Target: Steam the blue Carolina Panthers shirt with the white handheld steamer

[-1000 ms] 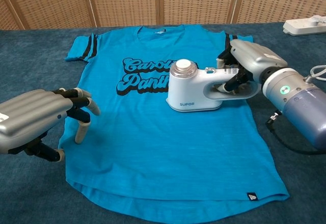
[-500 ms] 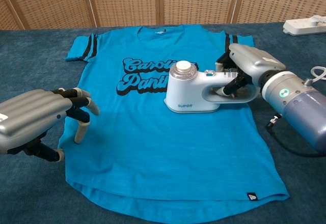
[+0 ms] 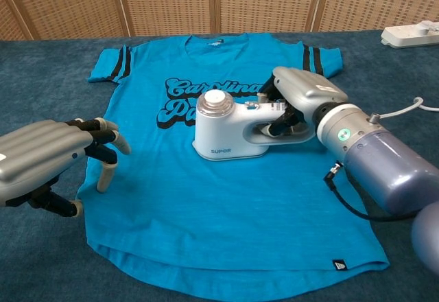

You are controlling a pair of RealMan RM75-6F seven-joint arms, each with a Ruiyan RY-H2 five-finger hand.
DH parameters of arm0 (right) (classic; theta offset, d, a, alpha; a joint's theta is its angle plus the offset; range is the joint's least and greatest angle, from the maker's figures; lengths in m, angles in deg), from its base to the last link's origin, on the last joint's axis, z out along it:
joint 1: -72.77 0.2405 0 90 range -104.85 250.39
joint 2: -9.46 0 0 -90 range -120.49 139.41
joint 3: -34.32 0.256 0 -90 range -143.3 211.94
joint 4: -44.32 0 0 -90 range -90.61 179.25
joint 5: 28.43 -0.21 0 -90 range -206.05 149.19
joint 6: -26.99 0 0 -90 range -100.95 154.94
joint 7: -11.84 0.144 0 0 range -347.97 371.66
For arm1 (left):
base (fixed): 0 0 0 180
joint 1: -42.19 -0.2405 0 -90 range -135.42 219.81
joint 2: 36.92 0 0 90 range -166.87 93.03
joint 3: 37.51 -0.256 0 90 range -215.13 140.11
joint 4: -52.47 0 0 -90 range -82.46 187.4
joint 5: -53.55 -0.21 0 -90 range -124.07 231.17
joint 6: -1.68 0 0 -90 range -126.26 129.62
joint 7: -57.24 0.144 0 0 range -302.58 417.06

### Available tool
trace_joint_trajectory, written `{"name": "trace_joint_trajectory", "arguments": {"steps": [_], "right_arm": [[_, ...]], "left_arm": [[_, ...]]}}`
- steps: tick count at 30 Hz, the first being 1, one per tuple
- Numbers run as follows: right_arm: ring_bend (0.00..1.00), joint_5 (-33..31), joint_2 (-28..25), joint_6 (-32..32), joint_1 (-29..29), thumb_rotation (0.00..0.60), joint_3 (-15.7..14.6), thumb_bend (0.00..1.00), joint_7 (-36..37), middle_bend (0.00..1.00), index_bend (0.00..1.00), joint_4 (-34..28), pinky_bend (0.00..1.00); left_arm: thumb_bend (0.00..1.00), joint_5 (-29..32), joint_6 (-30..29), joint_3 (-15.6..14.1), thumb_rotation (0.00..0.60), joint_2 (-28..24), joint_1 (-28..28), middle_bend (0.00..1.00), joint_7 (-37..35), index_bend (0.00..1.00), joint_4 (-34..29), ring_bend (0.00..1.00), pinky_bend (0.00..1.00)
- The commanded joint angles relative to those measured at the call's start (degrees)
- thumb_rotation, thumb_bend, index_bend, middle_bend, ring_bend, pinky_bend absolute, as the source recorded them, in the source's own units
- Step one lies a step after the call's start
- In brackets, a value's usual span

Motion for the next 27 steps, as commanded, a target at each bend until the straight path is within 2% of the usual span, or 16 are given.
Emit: {"name": "trace_joint_trajectory", "arguments": {"steps": [1,14,27], "right_arm": [[0.63,-0.1,0.6,-0.1,0.4,0.6,0.1,0.34,-0.7,0.65,0.66,0.1,0.51],[0.63,-0.3,-3.6,-2.5,-2.6,0.6,0.0,0.34,-0.6,0.65,0.66,-1.8,0.5],[0.63,-1.3,-7.4,-2.7,-5.1,0.6,0.0,0.34,1.2,0.65,0.66,-0.9,0.5]], "left_arm": [[0.38,-0.1,0.0,0.0,0.498,0.0,0.0,0.25,-0.2,0.61,0.1,0.11,0.15],[0.38,-0.5,0.2,0.0,0.496,0.4,0.1,0.25,-0.2,0.61,0.4,0.11,0.15],[0.38,-0.2,0.8,0.2,0.501,1.0,0.3,0.25,0.6,0.61,0.5,0.11,0.15]]}}
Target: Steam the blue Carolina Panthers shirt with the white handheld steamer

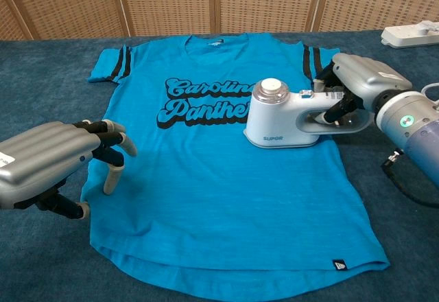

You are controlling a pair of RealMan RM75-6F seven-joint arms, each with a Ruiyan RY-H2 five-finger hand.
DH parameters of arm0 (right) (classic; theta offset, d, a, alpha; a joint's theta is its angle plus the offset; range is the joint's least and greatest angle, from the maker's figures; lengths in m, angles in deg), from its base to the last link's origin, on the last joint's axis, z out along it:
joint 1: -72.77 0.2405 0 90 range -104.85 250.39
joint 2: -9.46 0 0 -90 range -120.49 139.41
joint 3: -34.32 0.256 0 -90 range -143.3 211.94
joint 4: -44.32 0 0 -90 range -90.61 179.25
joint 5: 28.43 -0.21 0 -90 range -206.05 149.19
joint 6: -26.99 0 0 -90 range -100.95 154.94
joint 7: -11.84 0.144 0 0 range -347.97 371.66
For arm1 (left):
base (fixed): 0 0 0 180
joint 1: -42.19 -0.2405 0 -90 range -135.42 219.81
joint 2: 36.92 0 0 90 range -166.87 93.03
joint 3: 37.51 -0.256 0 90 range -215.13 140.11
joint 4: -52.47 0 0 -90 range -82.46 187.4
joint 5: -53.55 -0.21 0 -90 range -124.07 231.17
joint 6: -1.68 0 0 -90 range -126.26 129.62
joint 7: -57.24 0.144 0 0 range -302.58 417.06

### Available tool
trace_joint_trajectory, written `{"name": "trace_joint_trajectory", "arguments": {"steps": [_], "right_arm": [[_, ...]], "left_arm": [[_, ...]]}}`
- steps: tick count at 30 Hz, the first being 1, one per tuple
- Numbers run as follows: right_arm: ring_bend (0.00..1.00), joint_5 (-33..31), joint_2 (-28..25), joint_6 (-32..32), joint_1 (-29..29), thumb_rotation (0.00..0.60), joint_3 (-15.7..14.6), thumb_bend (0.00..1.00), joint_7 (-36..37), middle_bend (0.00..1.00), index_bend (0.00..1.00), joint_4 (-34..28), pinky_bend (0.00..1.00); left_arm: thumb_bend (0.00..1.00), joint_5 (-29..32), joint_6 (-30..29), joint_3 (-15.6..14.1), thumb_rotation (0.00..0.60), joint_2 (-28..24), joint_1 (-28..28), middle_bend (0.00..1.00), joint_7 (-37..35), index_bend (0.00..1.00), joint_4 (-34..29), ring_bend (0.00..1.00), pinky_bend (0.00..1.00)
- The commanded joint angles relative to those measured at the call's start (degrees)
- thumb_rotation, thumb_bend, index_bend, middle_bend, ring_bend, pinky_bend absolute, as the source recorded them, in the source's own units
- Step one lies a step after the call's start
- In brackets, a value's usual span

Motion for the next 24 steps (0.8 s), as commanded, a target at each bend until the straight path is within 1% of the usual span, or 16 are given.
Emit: {"name": "trace_joint_trajectory", "arguments": {"steps": [1,7,13,17,20,24], "right_arm": [[0.63,-0.2,-0.1,0.4,0.0,0.6,0.1,0.34,0.3,0.65,0.66,0.3,0.5],[0.63,0.0,1.4,1.6,1.5,0.6,0.2,0.34,-0.3,0.65,0.66,0.8,0.5],[0.63,0.4,4.0,2.9,3.9,0.6,0.1,0.34,-2.6,0.65,0.66,0.3,0.5],[0.63,0.8,4.3,3.0,4.3,0.6,-1.0,0.34,-4.5,0.65,0.66,-3.0,0.5],[0.63,0.7,3.8,2.7,3.8,0.6,-1.8,0.34,-5.5,0.65,0.66,-5.3,0.5],[0.63,0.6,2.3,2.4,2.9,0.6,-3.2,0.34,-6.9,0.65,0.66,-9.2,0.5]], "left_arm": [[0.38,0.1,0.0,0.0,0.501,0.1,0.0,0.25,0.1,0.61,0.0,0.11,0.15],[0.38,0.1,-0.1,-0.1,0.498,0.0,-0.1,0.25,0.2,0.61,-0.2,0.11,0.15],[0.38,0.1,-0.4,0.0,0.495,-0.4,-0.3,0.25,-0.2,0.61,-0.3,0.11,0.15],[0.38,-0.1,-0.7,0.0,0.496,-0.8,-0.4,0.25,-0.8,0.61,-0.3,0.11,0.15],[0.38,-0.3,-0.8,0.0,0.501,-0.9,-0.4,0.25,-1.0,0.61,-0.3,0.11,0.15],[0.38,-0.4,-0.7,-0.1,0.492,-0.9,-0.4,0.25,-1.2,0.61,-0.2,0.11,0.15]]}}
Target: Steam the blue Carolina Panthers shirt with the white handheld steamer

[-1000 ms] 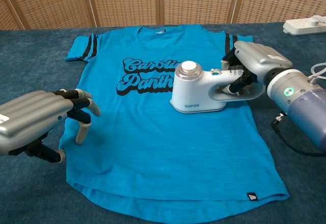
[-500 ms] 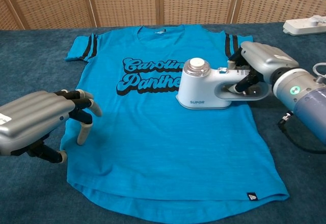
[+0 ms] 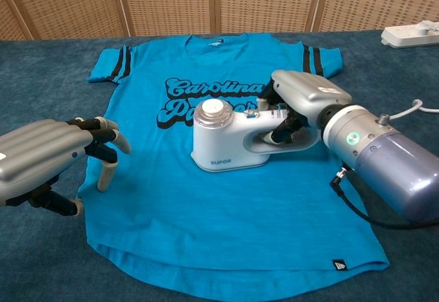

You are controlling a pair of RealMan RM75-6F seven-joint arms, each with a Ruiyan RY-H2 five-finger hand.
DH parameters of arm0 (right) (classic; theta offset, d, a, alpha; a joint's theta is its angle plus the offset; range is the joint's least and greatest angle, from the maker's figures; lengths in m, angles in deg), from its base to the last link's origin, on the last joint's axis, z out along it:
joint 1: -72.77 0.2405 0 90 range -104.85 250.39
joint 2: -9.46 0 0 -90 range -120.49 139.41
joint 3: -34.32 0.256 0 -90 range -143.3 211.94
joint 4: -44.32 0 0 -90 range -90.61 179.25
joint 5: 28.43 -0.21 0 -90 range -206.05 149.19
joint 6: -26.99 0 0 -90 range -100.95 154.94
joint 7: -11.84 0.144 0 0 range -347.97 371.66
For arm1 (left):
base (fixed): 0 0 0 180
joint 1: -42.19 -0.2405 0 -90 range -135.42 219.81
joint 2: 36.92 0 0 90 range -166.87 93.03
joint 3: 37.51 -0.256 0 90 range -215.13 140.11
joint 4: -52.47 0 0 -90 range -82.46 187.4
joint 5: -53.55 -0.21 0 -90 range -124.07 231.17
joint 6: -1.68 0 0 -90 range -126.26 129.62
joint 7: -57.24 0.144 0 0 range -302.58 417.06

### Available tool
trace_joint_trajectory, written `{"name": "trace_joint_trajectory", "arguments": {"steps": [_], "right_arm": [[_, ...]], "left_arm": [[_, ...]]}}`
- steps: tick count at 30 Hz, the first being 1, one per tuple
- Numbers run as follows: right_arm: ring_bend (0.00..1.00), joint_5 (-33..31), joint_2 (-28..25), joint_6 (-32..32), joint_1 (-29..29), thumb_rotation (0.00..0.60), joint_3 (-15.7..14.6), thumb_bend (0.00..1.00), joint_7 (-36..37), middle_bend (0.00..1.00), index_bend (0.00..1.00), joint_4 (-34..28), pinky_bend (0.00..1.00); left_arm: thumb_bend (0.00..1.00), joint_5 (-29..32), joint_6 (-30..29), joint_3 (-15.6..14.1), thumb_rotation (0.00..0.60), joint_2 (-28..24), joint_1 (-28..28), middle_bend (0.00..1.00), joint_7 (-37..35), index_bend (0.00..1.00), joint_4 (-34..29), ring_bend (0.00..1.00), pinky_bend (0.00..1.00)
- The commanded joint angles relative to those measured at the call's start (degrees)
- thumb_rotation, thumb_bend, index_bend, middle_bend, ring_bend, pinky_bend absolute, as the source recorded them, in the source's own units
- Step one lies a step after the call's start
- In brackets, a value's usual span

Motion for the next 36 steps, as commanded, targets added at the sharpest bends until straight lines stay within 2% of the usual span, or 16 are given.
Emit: {"name": "trace_joint_trajectory", "arguments": {"steps": [1,6,12,29,35,36], "right_arm": [[0.63,-0.1,-1.5,-0.6,-1.0,0.6,-1.4,0.34,-1.3,0.65,0.66,-3.4,0.5],[0.63,-0.2,-2.4,-0.9,-1.6,0.6,-1.9,0.33,-1.3,0.65,0.66,-4.7,0.5],[0.63,-0.9,-2.2,-0.2,-1.4,0.6,-0.8,0.33,0.5,0.65,0.66,-2.4,0.5],[0.62,-1.3,0.1,2.2,2.4,0.6,4.7,0.33,5.5,0.65,0.66,9.0,0.49],[0.62,-2.8,0.8,3.7,4.7,0.6,7.6,0.33,6.8,0.65,0.66,13.8,0.48],[0.62,-3.1,0.8,3.6,5.3,0.6,8.9,0.33,7.5,0.65,0.66,15.1,0.48]], "left_arm": [[0.38,-0.1,0.0,-0.1,0.489,0.1,0.0,0.25,-0.1,0.61,0.1,0.11,0.15],[0.38,-0.2,0.2,-0.1,0.492,0.2,0.1,0.25,0.0,0.61,0.1,0.11,0.15],[0.38,-0.1,0.1,-0.1,0.495,0.3,0.0,0.25,0.3,0.61,0.1,0.11,0.15],[0.38,0.9,0.5,0.3,0.499,0.7,-0.1,0.25,1.2,0.61,0.2,0.11,0.15],[0.38,1.4,0.6,0.5,0.497,0.9,-0.1,0.25,1.7,0.61,0.2,0.11,0.15],[0.38,1.6,0.6,0.5,0.496,0.9,-0.1,0.25,1.8,0.61,0.2,0.11,0.15]]}}
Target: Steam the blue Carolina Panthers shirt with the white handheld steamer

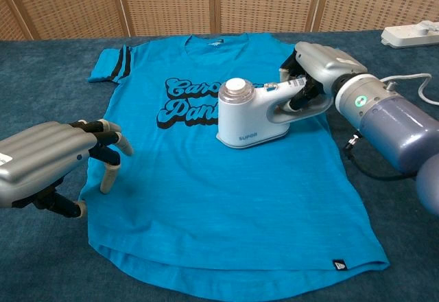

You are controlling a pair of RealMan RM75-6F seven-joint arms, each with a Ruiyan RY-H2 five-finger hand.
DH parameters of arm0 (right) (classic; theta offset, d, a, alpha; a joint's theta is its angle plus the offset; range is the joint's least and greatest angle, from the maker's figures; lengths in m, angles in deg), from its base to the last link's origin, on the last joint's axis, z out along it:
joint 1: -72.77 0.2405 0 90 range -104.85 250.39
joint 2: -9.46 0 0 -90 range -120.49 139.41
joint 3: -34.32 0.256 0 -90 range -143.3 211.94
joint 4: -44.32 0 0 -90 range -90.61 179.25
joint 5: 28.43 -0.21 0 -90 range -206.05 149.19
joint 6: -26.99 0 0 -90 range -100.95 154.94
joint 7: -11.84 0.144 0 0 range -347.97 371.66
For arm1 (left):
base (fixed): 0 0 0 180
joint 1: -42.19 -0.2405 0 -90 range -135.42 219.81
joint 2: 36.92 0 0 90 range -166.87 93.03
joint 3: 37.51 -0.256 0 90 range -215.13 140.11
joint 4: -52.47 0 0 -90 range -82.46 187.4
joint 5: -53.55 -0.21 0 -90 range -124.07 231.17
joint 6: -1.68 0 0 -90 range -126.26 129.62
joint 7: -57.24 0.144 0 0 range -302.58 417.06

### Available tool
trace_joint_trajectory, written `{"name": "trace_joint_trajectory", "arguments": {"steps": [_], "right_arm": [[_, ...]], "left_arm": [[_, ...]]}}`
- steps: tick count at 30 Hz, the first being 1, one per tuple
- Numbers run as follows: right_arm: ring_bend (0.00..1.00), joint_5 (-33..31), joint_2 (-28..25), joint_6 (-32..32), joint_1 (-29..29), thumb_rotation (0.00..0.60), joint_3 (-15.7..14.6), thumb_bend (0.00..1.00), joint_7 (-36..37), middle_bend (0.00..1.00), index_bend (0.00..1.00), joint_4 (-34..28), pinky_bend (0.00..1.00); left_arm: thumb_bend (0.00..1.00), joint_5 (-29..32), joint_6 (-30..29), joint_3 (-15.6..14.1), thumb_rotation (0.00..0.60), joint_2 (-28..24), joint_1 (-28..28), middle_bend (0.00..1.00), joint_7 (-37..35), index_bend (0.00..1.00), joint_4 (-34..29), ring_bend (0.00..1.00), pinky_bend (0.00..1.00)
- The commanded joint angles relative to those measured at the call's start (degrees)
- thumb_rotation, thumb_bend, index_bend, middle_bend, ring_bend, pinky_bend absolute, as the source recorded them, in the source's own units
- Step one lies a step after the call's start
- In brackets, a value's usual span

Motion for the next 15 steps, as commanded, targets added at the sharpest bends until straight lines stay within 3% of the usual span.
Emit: {"name": "trace_joint_trajectory", "arguments": {"steps": [1,7,15], "right_arm": [[0.62,-0.9,0.6,0.7,2.0,0.6,2.9,0.33,2.0,0.65,0.66,4.1,0.48],[0.61,-1.5,1.2,1.6,3.6,0.6,4.0,0.33,3.6,0.65,0.66,8.2,0.48],[0.59,-2.1,1.9,3.0,3.7,0.6,3.0,0.33,4.5,0.64,0.66,10.9,0.46]], "left_arm": [[0.38,0.3,0.0,0.0,0.496,0.0,-0.1,0.25,0.2,0.61,0.0,0.11,0.15],[0.38,0.5,-0.1,0.0,0.497,0.1,-0.2,0.25,0.4,0.61,0.0,0.11,0.15],[0.38,0.5,-0.3,-0.1,0.498,0.0,-0.3,0.25,0.5,0.61,0.0,0.11,0.15]]}}
